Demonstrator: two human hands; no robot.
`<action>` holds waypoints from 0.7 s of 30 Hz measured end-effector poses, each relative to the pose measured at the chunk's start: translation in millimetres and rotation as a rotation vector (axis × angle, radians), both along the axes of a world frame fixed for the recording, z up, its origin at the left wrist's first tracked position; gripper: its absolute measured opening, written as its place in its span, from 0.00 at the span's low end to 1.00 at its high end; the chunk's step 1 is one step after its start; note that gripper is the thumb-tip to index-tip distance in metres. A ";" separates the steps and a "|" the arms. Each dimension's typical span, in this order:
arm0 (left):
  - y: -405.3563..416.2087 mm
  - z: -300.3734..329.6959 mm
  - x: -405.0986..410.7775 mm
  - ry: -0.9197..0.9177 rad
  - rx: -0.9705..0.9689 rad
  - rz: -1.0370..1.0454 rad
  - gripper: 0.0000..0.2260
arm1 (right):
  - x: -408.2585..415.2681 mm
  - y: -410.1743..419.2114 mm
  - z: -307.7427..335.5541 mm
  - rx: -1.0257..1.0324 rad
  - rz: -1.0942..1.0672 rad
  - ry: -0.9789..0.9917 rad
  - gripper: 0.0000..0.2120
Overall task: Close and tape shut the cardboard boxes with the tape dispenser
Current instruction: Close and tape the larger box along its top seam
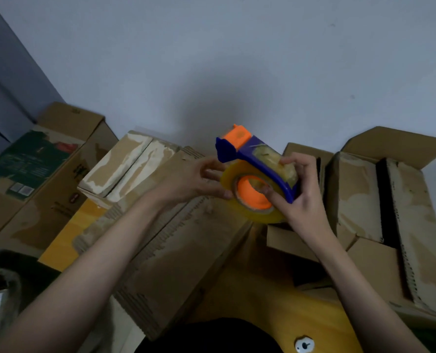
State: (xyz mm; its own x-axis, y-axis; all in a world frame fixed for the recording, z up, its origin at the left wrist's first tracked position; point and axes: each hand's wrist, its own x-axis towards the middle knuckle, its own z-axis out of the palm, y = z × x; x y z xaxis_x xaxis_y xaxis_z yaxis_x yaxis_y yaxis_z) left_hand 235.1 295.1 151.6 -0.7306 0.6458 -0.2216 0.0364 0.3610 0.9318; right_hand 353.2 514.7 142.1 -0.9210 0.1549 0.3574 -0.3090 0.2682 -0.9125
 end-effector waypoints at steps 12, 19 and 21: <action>2.9 43.0 -9.0 -0.191 0.077 0.314 0.19 | 11.1 9.3 -9.6 0.236 -0.032 0.086 0.25; 6.9 39.0 -10.2 -0.362 -0.012 0.260 0.16 | 15.1 9.4 -2.8 0.221 -0.003 0.120 0.22; 6.6 38.7 -10.0 -0.437 0.046 0.249 0.10 | 15.4 10.2 -2.6 0.224 -0.004 0.122 0.23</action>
State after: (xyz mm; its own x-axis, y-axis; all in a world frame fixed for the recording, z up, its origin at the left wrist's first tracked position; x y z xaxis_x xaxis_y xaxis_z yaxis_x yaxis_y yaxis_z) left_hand 225.0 301.8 190.3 -0.7093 0.4799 -0.5163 -0.4426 0.2669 0.8561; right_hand 368.6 524.8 139.5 -0.8686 0.0625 0.4916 -0.4117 0.4612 -0.7860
